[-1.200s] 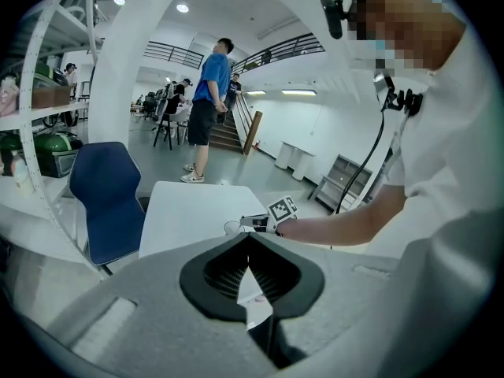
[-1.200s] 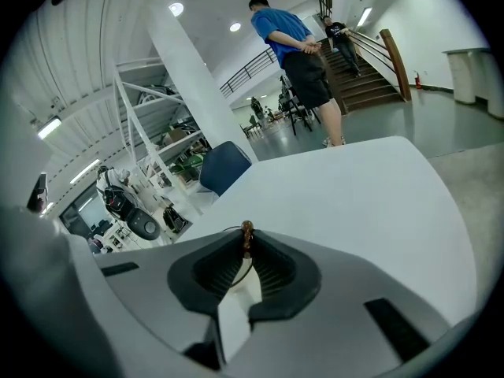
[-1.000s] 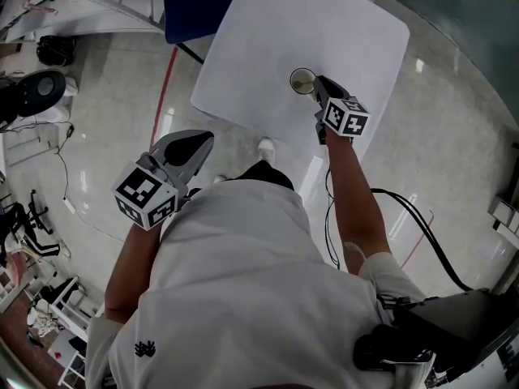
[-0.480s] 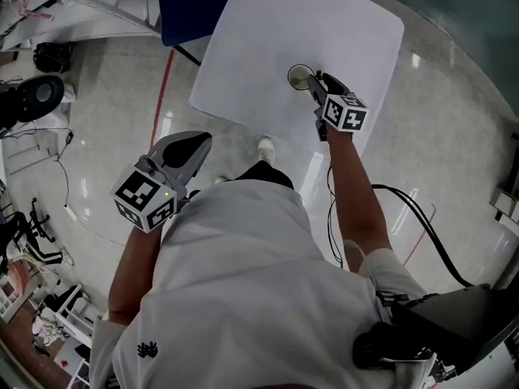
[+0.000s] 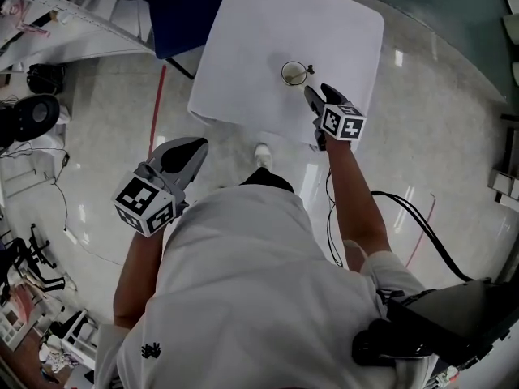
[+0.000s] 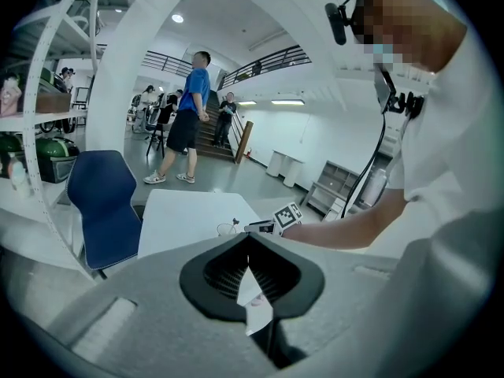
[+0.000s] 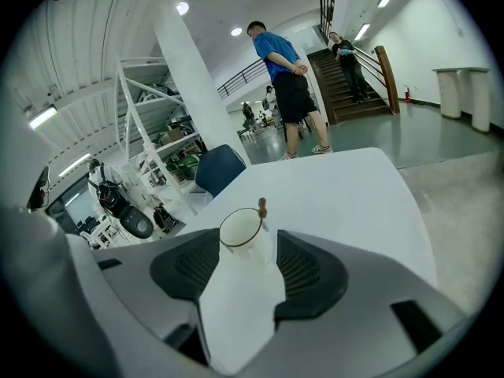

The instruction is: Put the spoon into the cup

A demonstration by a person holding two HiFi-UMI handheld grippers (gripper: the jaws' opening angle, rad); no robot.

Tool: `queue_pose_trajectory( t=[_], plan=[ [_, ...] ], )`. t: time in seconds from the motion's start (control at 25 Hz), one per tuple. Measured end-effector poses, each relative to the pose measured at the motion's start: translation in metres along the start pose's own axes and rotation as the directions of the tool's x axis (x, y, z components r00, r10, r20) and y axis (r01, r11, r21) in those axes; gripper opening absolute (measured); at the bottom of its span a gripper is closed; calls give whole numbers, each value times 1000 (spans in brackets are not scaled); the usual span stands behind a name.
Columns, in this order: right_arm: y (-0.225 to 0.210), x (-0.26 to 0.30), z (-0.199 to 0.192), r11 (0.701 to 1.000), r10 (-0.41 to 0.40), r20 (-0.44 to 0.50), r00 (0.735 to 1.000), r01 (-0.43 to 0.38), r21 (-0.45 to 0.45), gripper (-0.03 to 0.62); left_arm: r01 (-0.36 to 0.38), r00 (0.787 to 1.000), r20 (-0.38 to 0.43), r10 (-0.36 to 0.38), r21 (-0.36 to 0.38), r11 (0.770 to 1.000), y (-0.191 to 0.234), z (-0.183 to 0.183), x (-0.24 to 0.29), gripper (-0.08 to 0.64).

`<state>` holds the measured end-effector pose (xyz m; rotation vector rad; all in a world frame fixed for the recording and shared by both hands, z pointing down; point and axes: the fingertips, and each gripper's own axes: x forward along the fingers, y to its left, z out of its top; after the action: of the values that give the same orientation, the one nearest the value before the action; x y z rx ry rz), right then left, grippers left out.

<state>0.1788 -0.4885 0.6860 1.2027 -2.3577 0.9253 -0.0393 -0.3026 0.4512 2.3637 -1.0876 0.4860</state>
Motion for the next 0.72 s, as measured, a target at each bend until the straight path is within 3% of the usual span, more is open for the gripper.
queue_pose_trajectory(
  t=[0.16,0.44,0.72],
  plan=[
    [26,-28,-16,1000,-9,-3,1000,9,2,210,13,1000,16,-13,7,1000,-11,-9,-29,11],
    [98,-77,-49,1000,18,-13,1000,-18,-21,15,40,998,52,-40,-2,999,-24,-30,-81,11],
    [182,-129,-96,993,92,-39,995,-95,-73,9,100,992,74,-101,16,995,-57,-64,-118,11]
  ],
)
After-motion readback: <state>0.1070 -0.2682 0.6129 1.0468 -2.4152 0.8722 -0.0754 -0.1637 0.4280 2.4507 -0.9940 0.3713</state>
